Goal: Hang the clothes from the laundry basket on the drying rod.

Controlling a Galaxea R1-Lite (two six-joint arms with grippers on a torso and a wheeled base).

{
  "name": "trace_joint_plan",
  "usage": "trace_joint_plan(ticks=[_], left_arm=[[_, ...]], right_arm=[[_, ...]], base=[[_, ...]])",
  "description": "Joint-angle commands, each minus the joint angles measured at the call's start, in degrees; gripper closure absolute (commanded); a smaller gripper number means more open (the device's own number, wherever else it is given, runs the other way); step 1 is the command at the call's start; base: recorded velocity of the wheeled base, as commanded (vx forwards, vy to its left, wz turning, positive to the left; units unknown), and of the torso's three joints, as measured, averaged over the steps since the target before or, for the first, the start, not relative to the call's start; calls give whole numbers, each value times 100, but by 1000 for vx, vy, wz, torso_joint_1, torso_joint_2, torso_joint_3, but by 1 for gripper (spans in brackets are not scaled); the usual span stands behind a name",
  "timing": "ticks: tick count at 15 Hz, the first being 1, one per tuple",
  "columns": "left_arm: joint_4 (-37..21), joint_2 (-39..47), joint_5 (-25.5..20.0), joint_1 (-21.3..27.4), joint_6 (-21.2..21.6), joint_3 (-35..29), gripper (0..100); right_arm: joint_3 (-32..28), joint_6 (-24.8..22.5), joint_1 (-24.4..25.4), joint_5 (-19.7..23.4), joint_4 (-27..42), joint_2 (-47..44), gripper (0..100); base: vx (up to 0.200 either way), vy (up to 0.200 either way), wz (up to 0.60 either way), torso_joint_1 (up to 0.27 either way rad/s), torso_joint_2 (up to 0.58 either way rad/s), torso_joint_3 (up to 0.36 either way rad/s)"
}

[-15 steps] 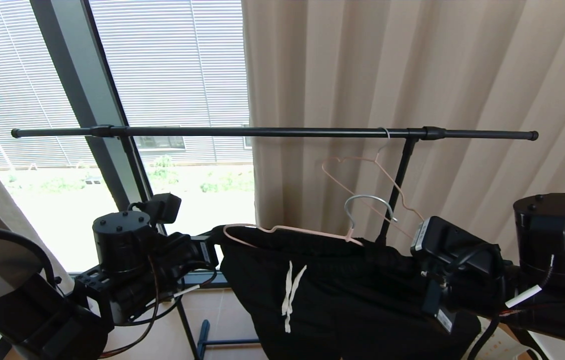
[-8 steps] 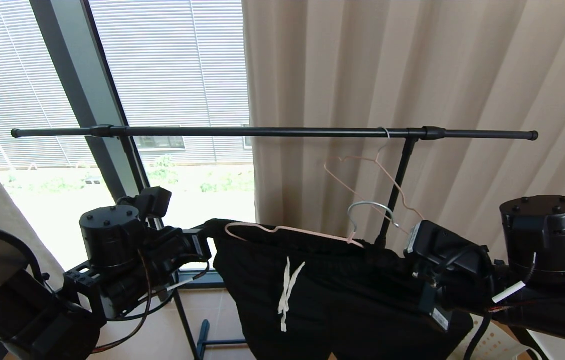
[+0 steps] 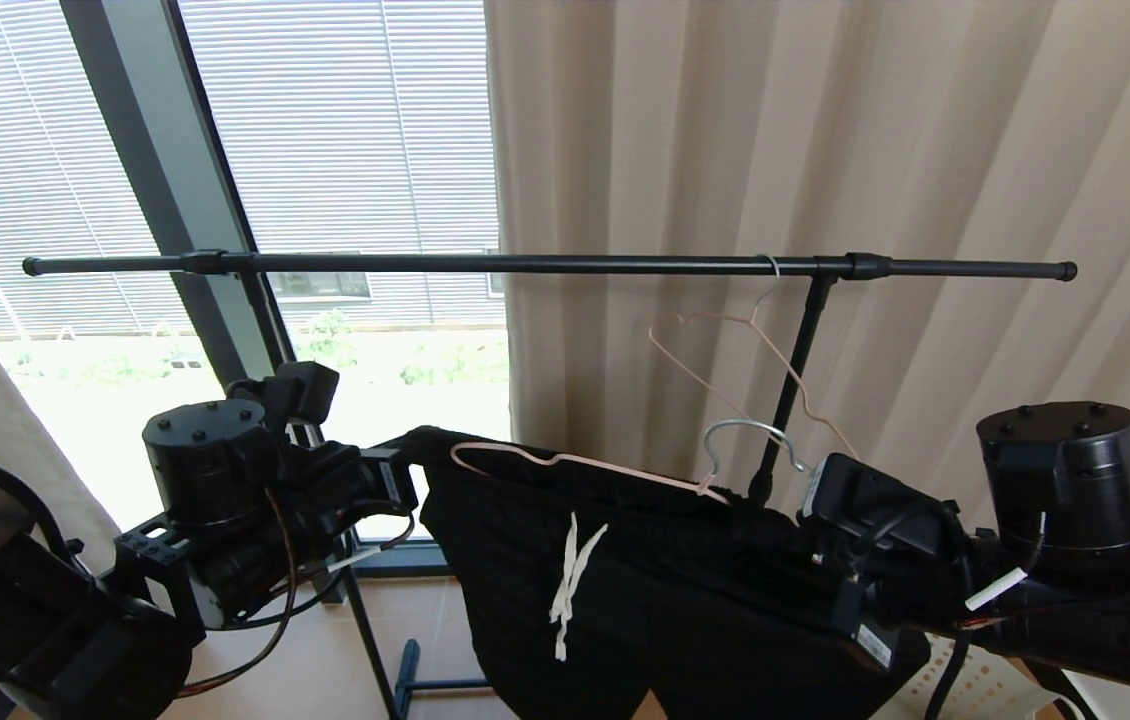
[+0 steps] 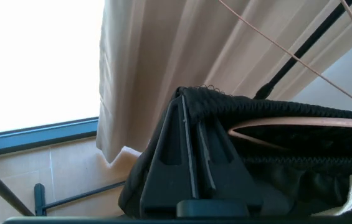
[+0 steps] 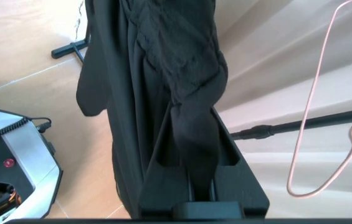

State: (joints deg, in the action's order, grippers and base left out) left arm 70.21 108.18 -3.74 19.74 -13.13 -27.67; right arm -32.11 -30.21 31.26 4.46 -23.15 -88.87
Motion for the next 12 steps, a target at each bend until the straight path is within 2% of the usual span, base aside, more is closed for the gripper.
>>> trace_joint_plan(ticks=[1,4,6,7,8,11,12], left_arm=[[-139,-157,-12,13,135,-177,100],[-1765,-447,-4,13,293,-1074,100],[-2705,-579,-4,13,592,-1654,100],[-2951,-587,-4,13,689,-1812,100],[-3610,-596,-4,13,909,-2216,100],[-4516,-737,-30,57,988,-2752,100],[-4815,-851,-30,215,997,-2910,100]], right_arm=[[3,-3,3,2,3,-95,100],[-6,-3,-41,-7,3,-113,100],[-50,-99,-129,-7,-5,-271,100],[-50,-117,-129,-7,-5,-315,100],[-50,-126,-137,-16,-40,-438,100],[-59,-170,-164,-16,-49,-517,100],[-85,-205,-216,-16,-58,-526,100]], base=[[0,0,0,0,0,0],[0,0,0,0,0,0],[0,0,0,0,0,0],[0,0,0,0,0,0],[0,0,0,0,0,0],[0,0,0,0,0,0],[0,0,0,0,0,0]])
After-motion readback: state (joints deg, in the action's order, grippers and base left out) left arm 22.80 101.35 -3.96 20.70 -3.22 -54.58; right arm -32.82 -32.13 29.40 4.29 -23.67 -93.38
